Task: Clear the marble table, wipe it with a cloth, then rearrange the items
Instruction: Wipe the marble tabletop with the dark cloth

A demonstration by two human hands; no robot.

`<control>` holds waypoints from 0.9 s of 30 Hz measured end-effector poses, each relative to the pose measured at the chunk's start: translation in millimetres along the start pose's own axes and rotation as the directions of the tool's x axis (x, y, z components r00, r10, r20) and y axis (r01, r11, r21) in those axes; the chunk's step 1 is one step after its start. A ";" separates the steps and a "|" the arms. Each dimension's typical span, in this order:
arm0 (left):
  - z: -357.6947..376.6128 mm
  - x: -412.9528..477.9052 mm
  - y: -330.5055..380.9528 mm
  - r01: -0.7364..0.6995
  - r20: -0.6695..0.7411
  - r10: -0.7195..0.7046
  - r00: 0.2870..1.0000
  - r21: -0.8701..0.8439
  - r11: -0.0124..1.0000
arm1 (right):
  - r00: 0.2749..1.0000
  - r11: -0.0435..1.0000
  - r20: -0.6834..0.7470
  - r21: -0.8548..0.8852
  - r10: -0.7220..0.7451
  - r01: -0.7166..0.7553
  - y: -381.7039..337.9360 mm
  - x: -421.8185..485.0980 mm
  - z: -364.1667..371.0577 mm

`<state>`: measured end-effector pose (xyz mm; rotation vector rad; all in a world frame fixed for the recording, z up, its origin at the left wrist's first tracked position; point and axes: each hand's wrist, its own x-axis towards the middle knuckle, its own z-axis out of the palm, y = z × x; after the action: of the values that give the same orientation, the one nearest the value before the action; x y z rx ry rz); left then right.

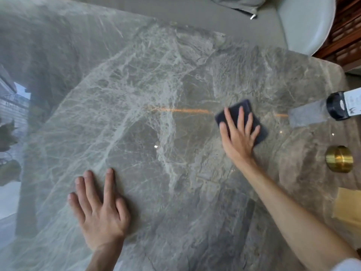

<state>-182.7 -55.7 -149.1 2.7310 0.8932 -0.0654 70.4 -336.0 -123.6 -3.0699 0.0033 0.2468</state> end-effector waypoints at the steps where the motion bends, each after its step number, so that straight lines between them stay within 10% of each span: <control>1: -0.2 -0.1 -0.1 0.000 0.005 0.000 1.000 0.002 1.000 | 1.000 0.999 -0.013 0.038 0.020 -0.020 -22.6 23.3 -0.1; 8: -11.1 -0.6 7.1 0.012 0.057 -0.012 0.998 0.003 1.000 | 0.811 0.806 0.083 -0.093 -0.579 0.585 -16.7 -109.5 29.7; 16: -3.3 -0.3 2.1 0.000 0.037 0.000 0.999 0.011 1.000 | 0.999 0.999 0.010 -0.020 0.045 -0.045 12.4 30.1 -7.2; 22: -7.1 -0.9 3.6 -0.005 0.066 0.002 0.998 0.043 0.999 | 0.873 0.870 0.044 -0.078 -0.486 0.488 -42.2 -70.9 27.9; 27: -7.0 -0.4 3.6 0.006 0.072 -0.008 0.997 0.027 1.000 | 0.909 0.913 0.149 -0.065 -0.389 0.402 55.5 -102.5 7.0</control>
<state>-181.2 -56.8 -141.5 2.7309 0.8881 -0.1779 -32.4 -391.3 -117.5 -3.0442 -0.6499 0.4346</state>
